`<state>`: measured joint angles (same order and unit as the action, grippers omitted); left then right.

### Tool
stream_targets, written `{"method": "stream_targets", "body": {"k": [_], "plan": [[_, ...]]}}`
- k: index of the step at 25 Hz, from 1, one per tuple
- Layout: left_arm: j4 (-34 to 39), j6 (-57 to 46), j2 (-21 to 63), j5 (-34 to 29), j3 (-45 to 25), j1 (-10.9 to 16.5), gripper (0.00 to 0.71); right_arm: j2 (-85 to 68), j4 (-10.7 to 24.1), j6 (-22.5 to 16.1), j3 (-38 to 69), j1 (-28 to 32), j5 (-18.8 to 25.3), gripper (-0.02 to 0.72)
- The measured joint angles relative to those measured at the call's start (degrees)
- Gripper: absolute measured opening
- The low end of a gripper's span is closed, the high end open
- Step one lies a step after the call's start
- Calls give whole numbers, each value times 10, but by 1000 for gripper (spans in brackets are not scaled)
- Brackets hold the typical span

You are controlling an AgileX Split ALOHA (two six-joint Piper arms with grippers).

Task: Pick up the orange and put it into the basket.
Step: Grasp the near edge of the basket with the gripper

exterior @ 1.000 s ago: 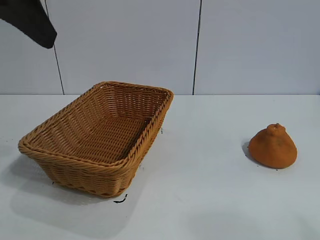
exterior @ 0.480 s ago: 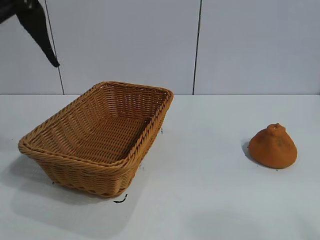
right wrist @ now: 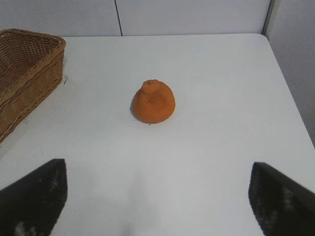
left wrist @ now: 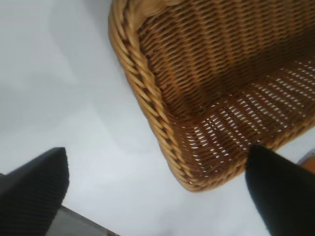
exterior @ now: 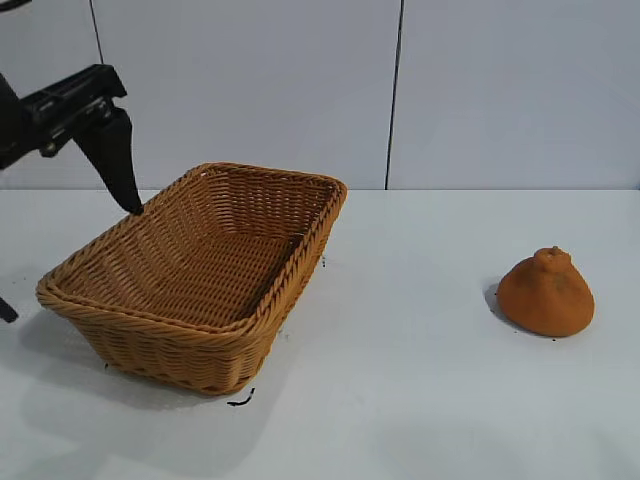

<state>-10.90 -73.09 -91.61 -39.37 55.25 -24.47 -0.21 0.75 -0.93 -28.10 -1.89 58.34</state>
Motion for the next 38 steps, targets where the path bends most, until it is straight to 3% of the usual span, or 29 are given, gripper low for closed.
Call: {"method": "stream_targets", "body": {"k": [13,25,28,34,38], "plan": [[-14,-103,-79,50,0,0,697,0,0,0,0,0,0,694],[9,-109,-142,70,1,0,689,0,0,-2,0,0,0,694],[9,-109,-143,73,1,0,599,0,0,-2,0,0,0,694],[9,-110,-143,74,1,0,284,0,0,-2,0,0,1,694],[9,-113,-143,79,4,0,133,0,0,-2,0,0,1,694]]}}
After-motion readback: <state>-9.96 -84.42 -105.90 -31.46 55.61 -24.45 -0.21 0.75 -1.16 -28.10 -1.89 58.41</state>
